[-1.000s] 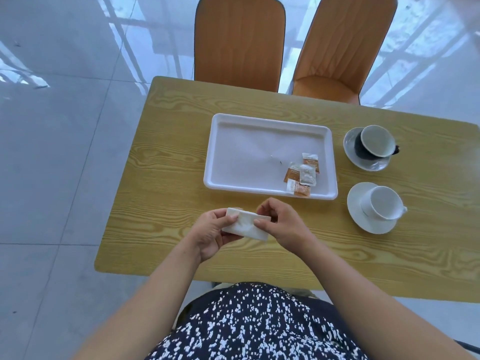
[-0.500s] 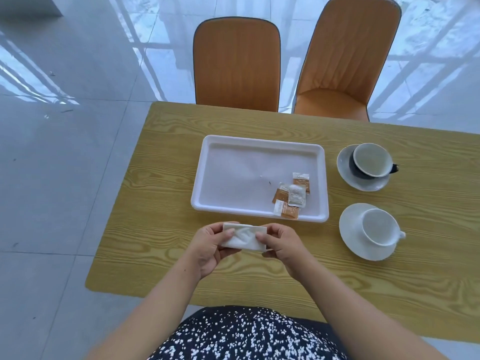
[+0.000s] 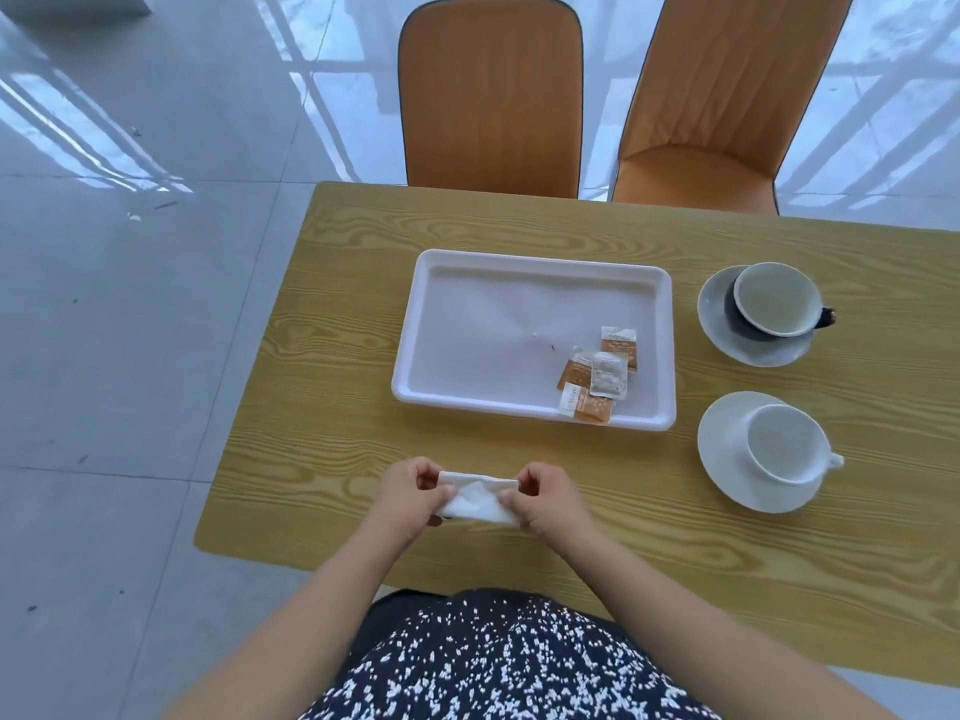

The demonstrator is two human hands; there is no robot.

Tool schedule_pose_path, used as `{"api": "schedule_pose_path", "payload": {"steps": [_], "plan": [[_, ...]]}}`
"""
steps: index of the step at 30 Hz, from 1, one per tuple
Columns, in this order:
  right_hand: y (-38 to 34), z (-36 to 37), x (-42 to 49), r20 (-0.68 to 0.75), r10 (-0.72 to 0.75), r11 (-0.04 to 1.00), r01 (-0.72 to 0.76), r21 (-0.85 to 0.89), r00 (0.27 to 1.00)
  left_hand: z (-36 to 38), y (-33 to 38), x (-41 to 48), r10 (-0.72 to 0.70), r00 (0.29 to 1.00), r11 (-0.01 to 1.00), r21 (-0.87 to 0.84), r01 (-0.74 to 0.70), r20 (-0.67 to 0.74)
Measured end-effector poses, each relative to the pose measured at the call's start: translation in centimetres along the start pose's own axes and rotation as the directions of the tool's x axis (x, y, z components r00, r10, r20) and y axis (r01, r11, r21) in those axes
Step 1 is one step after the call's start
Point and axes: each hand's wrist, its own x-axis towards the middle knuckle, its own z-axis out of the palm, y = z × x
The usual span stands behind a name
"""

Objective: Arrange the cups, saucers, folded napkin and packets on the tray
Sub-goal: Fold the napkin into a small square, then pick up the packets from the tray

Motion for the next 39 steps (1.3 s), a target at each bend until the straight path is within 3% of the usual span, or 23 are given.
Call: {"api": "schedule_pose_path", "payload": {"steps": [4, 13, 20, 24, 30, 34, 39], "plan": [[-0.7, 2.2, 0.2, -0.088, -0.041, 0.959, 0.015, -0.282, 0.995, -1.8, -1.5, 0.6, 0.05, 0.999, 0.984, 0.17, -0.047, -0.015], [-1.9, 4.7, 0.7, -0.18, -0.052, 0.856, -0.049, -0.514, 0.982, -4.1, -2.9, 1.9, 0.231, 0.973, 0.816, 0.547, -0.184, -0.017], [-2.4, 5.8, 0.3, -0.239, -0.021, 0.824, -0.119, -0.555, 0.971, -4.3, -3.0, 2.2, 0.266, 0.964, 0.78, 0.593, -0.2, -0.025], [-2.6, 5.3, 0.0, -0.246, -0.016, 0.818, -0.129, -0.56, 0.969, -4.3, -2.9, 2.1, 0.335, 0.941, 0.682, 0.678, -0.275, 0.045], [-2.3, 3.5, 0.0, -0.188, 0.007, 0.883, -0.094, -0.46, 0.982, -3.8, -1.7, 2.0, 0.319, 0.947, 0.618, 0.754, -0.225, 0.021], [-2.0, -0.9, 0.1, -0.175, -0.122, 0.933, 0.053, -0.355, 0.977, -2.7, -0.4, 1.9, 0.359, 0.929, 0.673, 0.715, -0.189, -0.092], [-1.2, -7.7, -0.3, -0.163, -0.314, 0.864, 0.211, -0.457, 0.935, 2.4, 2.2, 1.0, 0.248, 0.959, 0.88, 0.446, -0.163, -0.139]]}}
